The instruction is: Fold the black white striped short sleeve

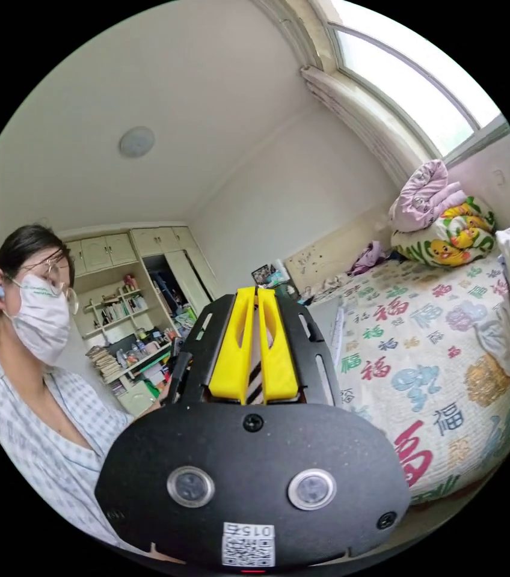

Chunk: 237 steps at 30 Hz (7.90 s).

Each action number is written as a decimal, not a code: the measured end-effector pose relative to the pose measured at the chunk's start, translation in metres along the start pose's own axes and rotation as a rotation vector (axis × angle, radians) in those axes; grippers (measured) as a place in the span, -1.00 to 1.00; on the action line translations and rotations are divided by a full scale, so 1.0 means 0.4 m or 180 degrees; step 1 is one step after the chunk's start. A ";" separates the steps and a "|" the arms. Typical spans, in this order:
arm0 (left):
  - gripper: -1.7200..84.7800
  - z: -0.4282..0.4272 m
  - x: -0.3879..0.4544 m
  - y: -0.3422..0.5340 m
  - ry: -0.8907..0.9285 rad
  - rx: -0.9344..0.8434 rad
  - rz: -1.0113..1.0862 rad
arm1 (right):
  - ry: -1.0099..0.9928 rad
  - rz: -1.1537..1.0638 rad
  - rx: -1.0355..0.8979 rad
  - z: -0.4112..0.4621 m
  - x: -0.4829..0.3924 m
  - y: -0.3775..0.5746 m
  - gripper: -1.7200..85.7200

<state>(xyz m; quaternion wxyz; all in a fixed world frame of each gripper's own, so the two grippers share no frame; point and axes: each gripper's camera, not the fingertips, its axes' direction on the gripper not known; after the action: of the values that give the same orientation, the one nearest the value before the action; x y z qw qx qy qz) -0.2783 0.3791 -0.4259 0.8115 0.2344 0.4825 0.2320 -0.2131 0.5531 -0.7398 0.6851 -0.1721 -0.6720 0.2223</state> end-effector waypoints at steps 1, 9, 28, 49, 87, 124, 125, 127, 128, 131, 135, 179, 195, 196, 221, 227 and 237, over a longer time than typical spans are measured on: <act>-0.98 -0.095 -0.039 -0.005 -0.0244 0.0036 -0.0210 | 0.0081 0.0153 -0.0116 0.057 0.020 -0.009 -0.96; -0.98 -0.731 -0.087 -0.238 -0.1121 0.1222 -0.0736 | 0.0384 0.0217 0.0029 0.411 -0.022 -0.414 -0.97; -0.98 -0.986 -0.023 0.451 -0.1364 0.0707 -0.1120 | 0.0960 0.1051 -0.1246 0.308 -0.041 0.268 -0.96; -0.97 -0.863 -0.118 0.730 -0.2256 -0.0499 -0.2231 | 0.1896 0.1340 -0.2114 0.360 -0.242 0.249 -0.97; -0.97 -0.933 -0.261 0.774 -0.1923 -0.0443 -0.2805 | 0.2541 0.0658 -0.2617 0.438 -0.690 -0.193 -0.95; -0.78 -0.879 -0.539 0.457 -0.2236 0.0406 -0.2342 | 0.0321 -0.0213 -0.2777 0.954 -1.056 -0.935 -0.85; -0.77 -0.857 -0.588 0.437 -0.2190 0.0400 -0.2407 | 0.0146 -0.0138 -0.2750 0.978 -1.059 -0.942 -0.85; -0.77 -0.829 -0.647 0.409 -0.2207 0.0430 -0.2464 | -0.0119 -0.0027 -0.2706 1.048 -1.073 -0.979 -0.85; -0.76 -0.809 -0.679 0.389 -0.2225 0.0422 -0.2451 | -0.0113 -0.0039 -0.2721 1.062 -1.076 -0.992 -0.85; -0.78 -0.740 -0.740 0.338 -0.2238 0.0187 -0.2327 | -0.0007 -0.0213 -0.2898 1.112 -1.081 -1.069 -0.87; -0.94 -0.666 -0.702 0.288 -0.2509 -0.0031 -0.1897 | 0.0167 -0.0248 -0.2983 1.149 -1.067 -1.232 -0.91; -0.93 0.005 -0.343 0.265 -0.3028 -0.1941 0.0907 | 0.1367 -0.0807 -0.3714 1.918 -1.329 -2.147 -0.85; -0.74 -0.310 -0.672 0.246 -0.1600 -0.0827 -0.1101 | 0.1382 -0.1198 -0.4889 2.080 -1.310 -1.951 -0.84; -0.78 -0.306 -0.695 0.251 -0.1518 -0.0914 -0.1171 | 0.1357 -0.1114 -0.4804 2.053 -1.296 -1.970 -0.88; -0.97 -1.146 -0.842 0.397 -0.2238 0.1789 -0.2421 | 0.0718 -0.0821 -0.3751 2.390 -1.389 -1.658 -0.91; -0.86 -1.098 -0.903 0.358 -0.1903 0.1258 -0.2467 | 0.0974 -0.1412 -0.3880 2.356 -1.343 -1.606 -0.83; -0.85 -0.988 -0.856 0.270 -0.1962 0.0373 -0.2024 | 0.0631 -0.1172 -0.3641 1.673 -1.112 -1.724 -0.83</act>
<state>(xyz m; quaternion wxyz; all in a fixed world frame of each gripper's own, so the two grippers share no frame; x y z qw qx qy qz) -0.7930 0.3192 -0.2975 0.9337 0.1782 0.2785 -0.1374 -0.8289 -0.3079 -0.7214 0.5705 -0.4137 -0.6367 -0.3132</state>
